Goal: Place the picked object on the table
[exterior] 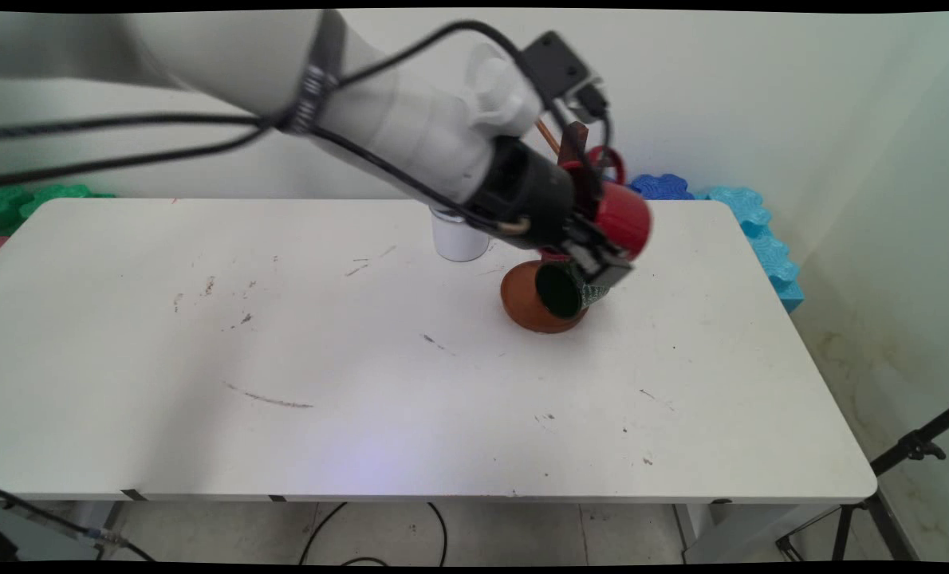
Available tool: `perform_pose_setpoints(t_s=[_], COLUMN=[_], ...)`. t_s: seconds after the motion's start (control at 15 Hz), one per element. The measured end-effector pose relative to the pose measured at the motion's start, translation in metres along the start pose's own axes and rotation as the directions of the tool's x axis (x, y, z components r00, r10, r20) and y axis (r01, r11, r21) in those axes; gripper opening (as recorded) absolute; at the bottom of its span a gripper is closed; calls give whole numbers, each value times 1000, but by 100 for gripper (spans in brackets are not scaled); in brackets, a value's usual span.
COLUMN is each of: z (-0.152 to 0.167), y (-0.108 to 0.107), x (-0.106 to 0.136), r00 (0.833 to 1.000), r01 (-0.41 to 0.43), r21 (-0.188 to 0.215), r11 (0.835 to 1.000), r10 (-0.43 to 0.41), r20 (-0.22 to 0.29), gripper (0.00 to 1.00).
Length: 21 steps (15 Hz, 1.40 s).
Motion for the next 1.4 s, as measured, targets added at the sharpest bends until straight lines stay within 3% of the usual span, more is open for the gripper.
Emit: perform_pose_setpoints(t_s=[0.4, 0.67, 1.0, 1.2, 1.4], z=[-51, -85, -114, -121, -119], y=[-36, -51, -79, -92, -106], x=[-12, -19, -46, -60, -79], r00=[985, 962, 891, 850, 796], r01=[-42, -101, -162, -193, -235], r21=[32, -10, -17, -20, -36], r11=[999, 995, 987, 981, 971], r10=[36, 100, 154, 178, 213], r20=[169, 255, 428, 496, 566], gripper=[0, 0, 0, 0, 0])
